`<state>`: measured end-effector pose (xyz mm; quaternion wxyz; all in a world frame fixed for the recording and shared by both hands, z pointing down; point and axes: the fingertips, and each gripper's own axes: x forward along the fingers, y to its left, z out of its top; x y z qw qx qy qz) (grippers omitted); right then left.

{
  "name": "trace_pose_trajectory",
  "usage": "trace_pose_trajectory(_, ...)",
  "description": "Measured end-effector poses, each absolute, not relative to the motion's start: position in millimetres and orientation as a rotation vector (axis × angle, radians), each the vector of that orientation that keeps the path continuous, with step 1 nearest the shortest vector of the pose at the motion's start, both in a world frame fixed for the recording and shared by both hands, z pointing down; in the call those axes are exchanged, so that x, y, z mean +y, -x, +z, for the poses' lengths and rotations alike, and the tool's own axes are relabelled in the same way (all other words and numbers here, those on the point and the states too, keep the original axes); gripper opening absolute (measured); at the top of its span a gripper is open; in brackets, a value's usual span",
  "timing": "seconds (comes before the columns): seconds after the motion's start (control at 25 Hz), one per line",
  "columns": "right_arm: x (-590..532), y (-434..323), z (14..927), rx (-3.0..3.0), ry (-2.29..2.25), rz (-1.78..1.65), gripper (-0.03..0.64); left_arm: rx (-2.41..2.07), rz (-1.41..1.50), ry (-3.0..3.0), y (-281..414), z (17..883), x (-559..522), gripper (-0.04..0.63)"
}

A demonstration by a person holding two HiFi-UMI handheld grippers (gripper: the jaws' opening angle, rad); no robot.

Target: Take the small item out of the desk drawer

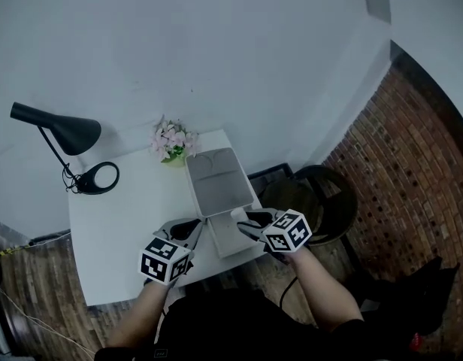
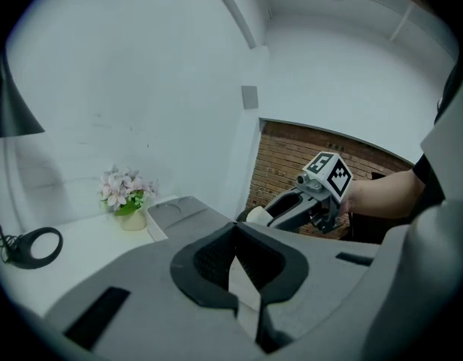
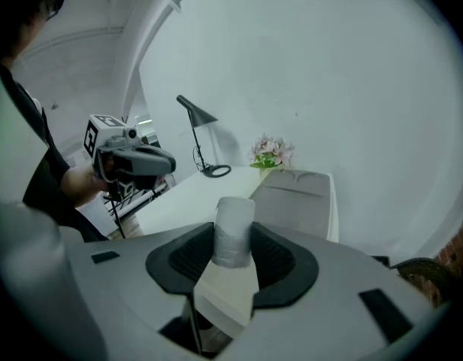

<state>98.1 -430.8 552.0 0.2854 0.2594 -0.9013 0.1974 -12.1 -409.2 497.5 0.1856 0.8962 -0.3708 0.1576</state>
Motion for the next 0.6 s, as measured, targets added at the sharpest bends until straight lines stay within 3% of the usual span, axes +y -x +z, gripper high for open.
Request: trace_pose_trajectory(0.6,-422,-225,423,-2.77,-0.872,0.416,0.156,-1.196,0.35,-2.537,-84,437,-425,0.008)
